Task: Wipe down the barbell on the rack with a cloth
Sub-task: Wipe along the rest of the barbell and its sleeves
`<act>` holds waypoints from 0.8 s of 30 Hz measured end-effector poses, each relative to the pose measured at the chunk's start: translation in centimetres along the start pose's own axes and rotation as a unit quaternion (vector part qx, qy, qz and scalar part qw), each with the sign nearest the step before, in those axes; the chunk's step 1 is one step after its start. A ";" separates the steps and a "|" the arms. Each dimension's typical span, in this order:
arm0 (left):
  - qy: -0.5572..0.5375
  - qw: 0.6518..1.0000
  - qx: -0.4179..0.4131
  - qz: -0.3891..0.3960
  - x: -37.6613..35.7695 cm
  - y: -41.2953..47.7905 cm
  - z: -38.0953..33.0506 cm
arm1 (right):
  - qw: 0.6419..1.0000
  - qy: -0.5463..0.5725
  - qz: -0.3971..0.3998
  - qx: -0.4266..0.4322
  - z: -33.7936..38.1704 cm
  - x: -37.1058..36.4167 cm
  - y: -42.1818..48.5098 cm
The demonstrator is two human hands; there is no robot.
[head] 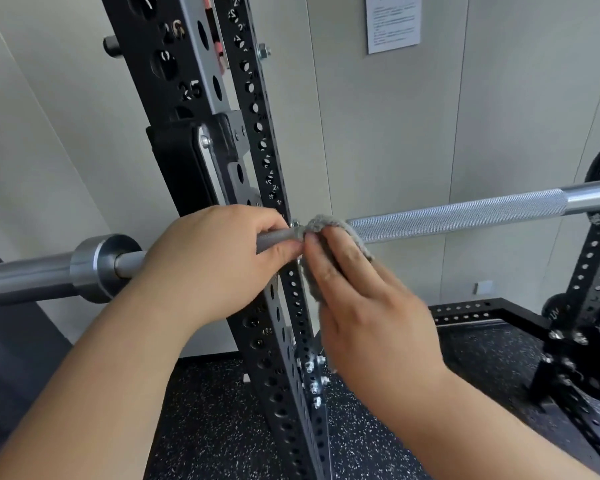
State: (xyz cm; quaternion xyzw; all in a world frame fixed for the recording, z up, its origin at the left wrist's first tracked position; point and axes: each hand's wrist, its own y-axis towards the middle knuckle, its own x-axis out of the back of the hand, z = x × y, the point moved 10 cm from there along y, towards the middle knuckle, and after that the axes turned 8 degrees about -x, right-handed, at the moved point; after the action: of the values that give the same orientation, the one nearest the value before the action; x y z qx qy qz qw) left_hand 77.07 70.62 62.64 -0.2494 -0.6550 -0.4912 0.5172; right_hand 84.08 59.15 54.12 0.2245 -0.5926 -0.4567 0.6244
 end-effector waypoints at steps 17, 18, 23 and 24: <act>0.024 0.988 -0.061 0.138 -2.2 2.3 -0.5 | 0.998 -0.012 -0.055 -0.037 -3.5 3.8 1.1; 0.003 0.980 -0.064 0.188 -2.6 2.7 -0.5 | 0.997 -0.007 -0.060 -0.046 -3.8 4.1 1.1; 0.030 0.952 -0.113 0.283 -3.6 3.5 -0.7 | 0.997 -0.003 -0.078 -0.015 -1.9 3.4 1.1; 0.028 0.950 -0.113 0.288 -3.7 3.5 -0.6 | 0.998 -0.007 -0.068 0.012 -1.2 2.9 1.0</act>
State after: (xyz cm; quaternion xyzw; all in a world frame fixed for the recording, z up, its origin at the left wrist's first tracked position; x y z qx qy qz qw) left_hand 81.56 72.11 60.58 -0.4707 -0.4803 -0.3989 0.6234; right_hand 85.18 56.92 56.28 0.2689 -0.5857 -0.4920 0.5853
